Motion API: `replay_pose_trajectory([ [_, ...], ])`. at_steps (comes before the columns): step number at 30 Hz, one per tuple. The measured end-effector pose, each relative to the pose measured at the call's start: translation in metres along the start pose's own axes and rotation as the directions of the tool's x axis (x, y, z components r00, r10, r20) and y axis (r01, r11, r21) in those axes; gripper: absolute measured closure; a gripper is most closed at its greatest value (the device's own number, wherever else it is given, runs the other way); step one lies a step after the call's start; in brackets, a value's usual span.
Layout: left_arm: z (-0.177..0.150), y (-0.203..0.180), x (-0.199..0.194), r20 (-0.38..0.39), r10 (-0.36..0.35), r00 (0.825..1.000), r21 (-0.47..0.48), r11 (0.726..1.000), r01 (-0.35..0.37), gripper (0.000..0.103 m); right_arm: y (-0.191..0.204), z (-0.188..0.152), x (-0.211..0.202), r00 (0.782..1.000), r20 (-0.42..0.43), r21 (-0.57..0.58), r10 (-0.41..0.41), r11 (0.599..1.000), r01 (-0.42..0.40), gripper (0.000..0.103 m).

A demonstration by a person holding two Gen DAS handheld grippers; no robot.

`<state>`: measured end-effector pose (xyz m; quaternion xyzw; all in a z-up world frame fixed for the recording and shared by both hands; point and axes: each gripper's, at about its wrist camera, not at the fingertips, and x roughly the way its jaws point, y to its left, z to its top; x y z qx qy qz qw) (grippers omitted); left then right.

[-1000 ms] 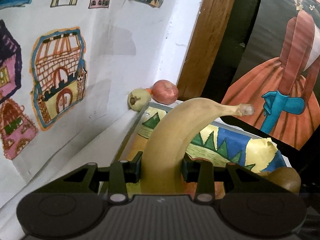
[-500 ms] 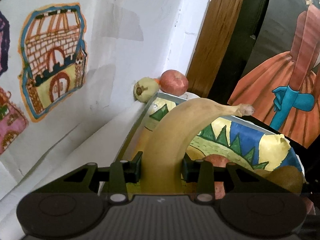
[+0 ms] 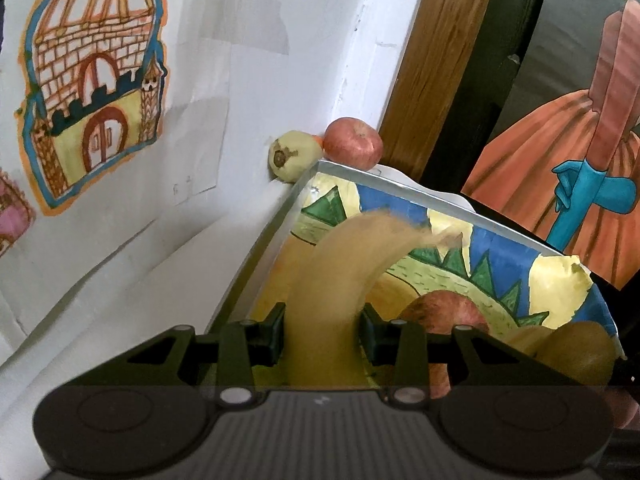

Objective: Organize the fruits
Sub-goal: 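Lower the banana and kiwi into the silver tray and open both tools, then withdraw both open tools up and away from the tray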

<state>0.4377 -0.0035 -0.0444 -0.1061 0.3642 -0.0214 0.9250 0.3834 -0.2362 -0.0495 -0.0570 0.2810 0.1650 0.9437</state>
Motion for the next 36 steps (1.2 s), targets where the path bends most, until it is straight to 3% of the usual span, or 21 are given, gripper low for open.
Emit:
replay_pose_trajectory([
  [12, 0.001, -0.004, -0.013, 0.053, -0.007, 0.999, 0.030, 1.000, 0.006, 0.060, 0.001, -0.001, -0.002, 1.000, -0.004, -0.013, 0.002, 1.000, -0.002, 0.036],
  [13, 0.000, -0.004, -0.014, 0.054, -0.010, 0.999, 0.027, 1.000, 0.009, 0.056, 0.001, -0.001, -0.002, 1.000, -0.004, -0.015, 0.003, 1.000, -0.003, 0.036],
  [15, -0.001, -0.005, -0.015, 0.056, -0.013, 0.998, 0.027, 1.000, 0.011, 0.049, 0.002, 0.000, -0.008, 0.999, 0.038, -0.018, 0.001, 1.000, -0.001, 0.017],
  [17, -0.001, -0.006, -0.017, 0.068, -0.002, 0.998, 0.030, 1.000, 0.000, 0.044, 0.000, 0.004, -0.017, 0.996, 0.089, -0.017, 0.005, 1.000, -0.004, 0.012],
  [21, 0.001, -0.005, -0.025, 0.085, -0.003, 0.996, 0.019, 1.000, 0.001, 0.032, 0.000, 0.014, -0.029, 0.991, 0.127, -0.039, -0.030, 0.999, 0.035, 0.009],
  [23, 0.002, -0.005, -0.032, 0.100, -0.018, 0.995, 0.015, 1.000, 0.017, 0.019, -0.004, 0.016, -0.038, 0.987, 0.153, -0.029, -0.050, 0.998, 0.055, 0.006],
  [36, -0.002, -0.022, -0.090, 0.196, -0.072, 0.978, 0.049, 0.997, 0.064, 0.004, -0.025, 0.014, -0.118, 0.951, 0.281, 0.017, -0.130, 0.991, 0.131, 0.001],
])
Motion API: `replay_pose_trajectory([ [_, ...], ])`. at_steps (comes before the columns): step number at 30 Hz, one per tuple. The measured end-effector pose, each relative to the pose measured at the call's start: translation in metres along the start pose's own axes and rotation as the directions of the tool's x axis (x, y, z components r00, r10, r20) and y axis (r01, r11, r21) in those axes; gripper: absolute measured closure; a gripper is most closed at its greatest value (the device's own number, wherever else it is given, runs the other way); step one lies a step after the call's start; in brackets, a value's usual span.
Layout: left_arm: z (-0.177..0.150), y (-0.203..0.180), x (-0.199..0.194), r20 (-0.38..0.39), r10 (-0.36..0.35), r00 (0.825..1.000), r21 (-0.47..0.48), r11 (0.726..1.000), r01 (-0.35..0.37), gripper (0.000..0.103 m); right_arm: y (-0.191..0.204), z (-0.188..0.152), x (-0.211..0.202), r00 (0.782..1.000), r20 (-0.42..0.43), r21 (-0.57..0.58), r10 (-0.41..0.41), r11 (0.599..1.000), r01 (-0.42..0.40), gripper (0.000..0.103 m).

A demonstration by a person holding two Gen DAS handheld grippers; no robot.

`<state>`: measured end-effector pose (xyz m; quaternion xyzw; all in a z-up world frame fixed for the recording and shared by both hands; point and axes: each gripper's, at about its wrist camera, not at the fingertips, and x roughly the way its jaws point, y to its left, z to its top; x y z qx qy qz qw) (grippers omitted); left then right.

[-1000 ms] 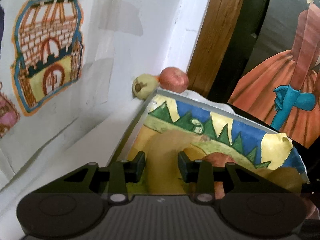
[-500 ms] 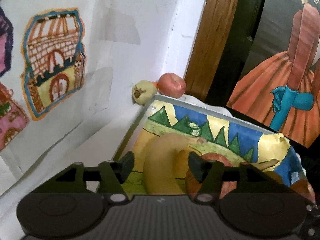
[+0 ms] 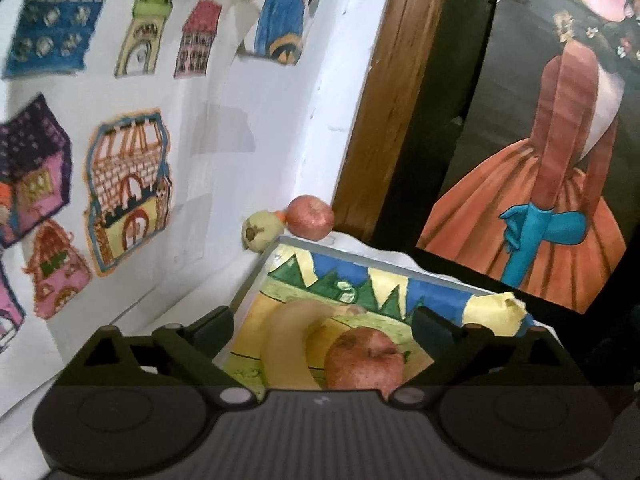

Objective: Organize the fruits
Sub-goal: 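Withdraw both open tools up and away from the tray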

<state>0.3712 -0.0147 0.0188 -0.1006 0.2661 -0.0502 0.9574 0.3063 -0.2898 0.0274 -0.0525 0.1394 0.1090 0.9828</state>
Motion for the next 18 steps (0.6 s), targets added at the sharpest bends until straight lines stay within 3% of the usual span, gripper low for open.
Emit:
replay_pose_trajectory([
  [18, -0.030, -0.018, -0.108, 0.049, -0.040, 0.998, 0.053, 0.998, 0.038, 0.000, 0.036, -0.006, -0.104, 0.998, 0.062, 0.021, 0.002, 1.000, -0.003, 0.001],
])
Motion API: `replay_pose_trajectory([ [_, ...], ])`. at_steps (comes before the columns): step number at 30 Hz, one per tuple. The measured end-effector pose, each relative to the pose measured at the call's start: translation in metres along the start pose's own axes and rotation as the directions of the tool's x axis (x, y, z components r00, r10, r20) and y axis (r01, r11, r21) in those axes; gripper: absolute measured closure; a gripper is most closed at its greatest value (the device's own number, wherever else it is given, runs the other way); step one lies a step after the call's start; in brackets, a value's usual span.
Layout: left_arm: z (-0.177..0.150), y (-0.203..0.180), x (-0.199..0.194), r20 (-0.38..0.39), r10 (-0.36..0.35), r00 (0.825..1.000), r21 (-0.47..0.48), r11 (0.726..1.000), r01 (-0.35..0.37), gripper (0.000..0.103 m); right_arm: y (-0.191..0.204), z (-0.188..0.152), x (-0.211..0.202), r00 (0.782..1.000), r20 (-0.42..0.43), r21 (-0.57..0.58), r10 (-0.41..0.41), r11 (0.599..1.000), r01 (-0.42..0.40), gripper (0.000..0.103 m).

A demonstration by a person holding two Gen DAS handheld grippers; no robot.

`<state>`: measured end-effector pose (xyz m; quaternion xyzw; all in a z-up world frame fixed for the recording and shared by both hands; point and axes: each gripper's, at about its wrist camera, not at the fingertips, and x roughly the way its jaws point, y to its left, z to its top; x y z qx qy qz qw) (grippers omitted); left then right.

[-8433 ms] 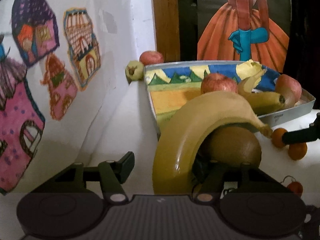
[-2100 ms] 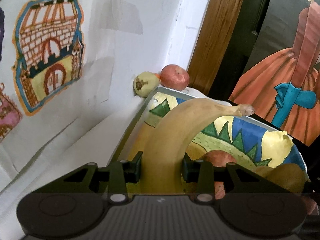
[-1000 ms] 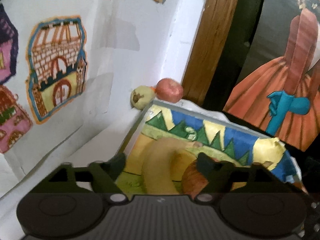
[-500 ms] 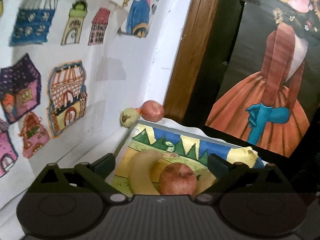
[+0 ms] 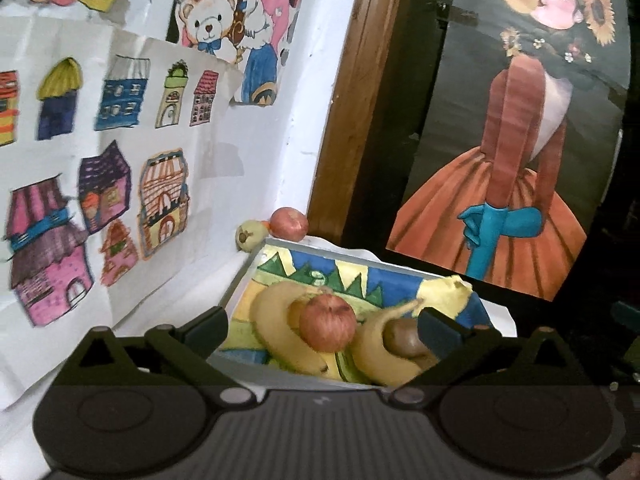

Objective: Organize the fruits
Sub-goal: 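Withdraw both open tools up and away from the tray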

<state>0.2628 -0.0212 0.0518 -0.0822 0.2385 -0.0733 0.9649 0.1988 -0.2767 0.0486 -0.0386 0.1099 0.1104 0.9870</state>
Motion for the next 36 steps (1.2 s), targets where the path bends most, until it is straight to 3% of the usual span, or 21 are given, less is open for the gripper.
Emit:
replay_pose_trajectory([
  [10, -0.035, -0.003, -0.053, 0.000, 0.012, 1.000, 0.049, 0.999, -0.012, 0.000, 0.020, -0.022, -0.050, 1.000, -0.027, 0.041, -0.004, 0.999, 0.005, 0.001],
  [18, -0.063, -0.002, -0.080, -0.016, 0.016, 1.000, 0.081, 0.997, -0.014, 0.000, 0.039, -0.042, -0.082, 0.998, -0.050, -0.019, -0.035, 0.999, 0.034, 0.001],
  [36, -0.108, 0.030, -0.077, -0.145, 0.034, 0.989, 0.149, 0.989, -0.013, 0.000, 0.069, -0.082, -0.069, 0.972, -0.230, -0.021, 0.041, 0.999, -0.048, 0.001],
])
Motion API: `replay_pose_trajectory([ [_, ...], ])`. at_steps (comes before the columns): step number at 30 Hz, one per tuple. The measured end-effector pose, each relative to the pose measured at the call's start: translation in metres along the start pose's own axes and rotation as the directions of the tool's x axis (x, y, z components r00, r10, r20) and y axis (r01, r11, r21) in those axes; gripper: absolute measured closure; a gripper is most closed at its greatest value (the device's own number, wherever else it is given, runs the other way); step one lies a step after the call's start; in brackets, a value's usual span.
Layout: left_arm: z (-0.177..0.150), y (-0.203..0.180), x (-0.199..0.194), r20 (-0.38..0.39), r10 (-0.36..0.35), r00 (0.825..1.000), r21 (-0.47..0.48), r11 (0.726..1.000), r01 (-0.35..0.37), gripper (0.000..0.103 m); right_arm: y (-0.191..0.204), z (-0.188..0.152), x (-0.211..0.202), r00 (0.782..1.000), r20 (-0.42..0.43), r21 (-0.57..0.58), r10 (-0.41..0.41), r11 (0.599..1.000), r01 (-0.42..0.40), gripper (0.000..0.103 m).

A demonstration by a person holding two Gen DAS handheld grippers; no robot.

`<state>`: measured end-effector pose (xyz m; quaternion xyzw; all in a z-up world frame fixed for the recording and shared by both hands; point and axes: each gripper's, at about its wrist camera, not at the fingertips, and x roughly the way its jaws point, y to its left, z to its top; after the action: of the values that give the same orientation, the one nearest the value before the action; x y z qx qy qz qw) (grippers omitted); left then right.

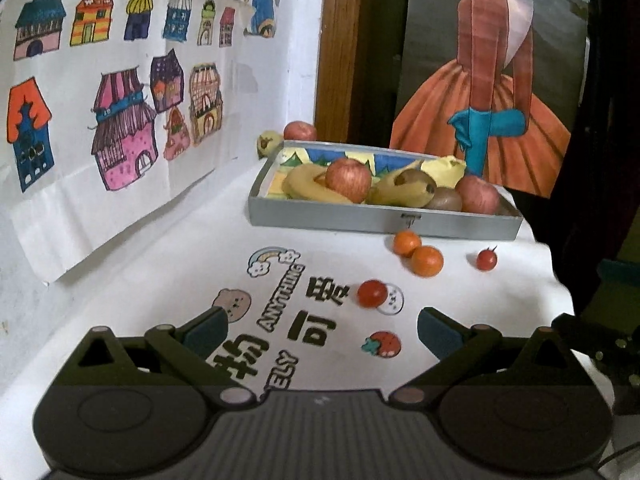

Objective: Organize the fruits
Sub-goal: 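Withdraw both open tools up and away from the tray, then move the left tool to a red cherry tomato while the right tool approaches a tangerine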

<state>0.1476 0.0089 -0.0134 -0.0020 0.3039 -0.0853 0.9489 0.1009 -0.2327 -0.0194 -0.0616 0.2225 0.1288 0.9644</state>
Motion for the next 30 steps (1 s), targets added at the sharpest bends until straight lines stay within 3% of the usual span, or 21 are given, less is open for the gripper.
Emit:
replay_pose_trajectory([
  [15, 0.009, 0.003, 0.034, -0.044, 0.006, 0.999, 0.070, 0.998, -0.003, 0.000, -0.001, 0.012, 0.038, 0.999, -0.031, -0.042, 0.015, 0.999, -0.016, 0.001],
  [30, 0.012, 0.002, 0.064, -0.069, -0.045, 0.997, 0.138, 0.989, 0.054, 0.000, -0.014, 0.011, 0.071, 0.998, -0.041, -0.023, 0.041, 0.999, -0.042, 0.001],
])
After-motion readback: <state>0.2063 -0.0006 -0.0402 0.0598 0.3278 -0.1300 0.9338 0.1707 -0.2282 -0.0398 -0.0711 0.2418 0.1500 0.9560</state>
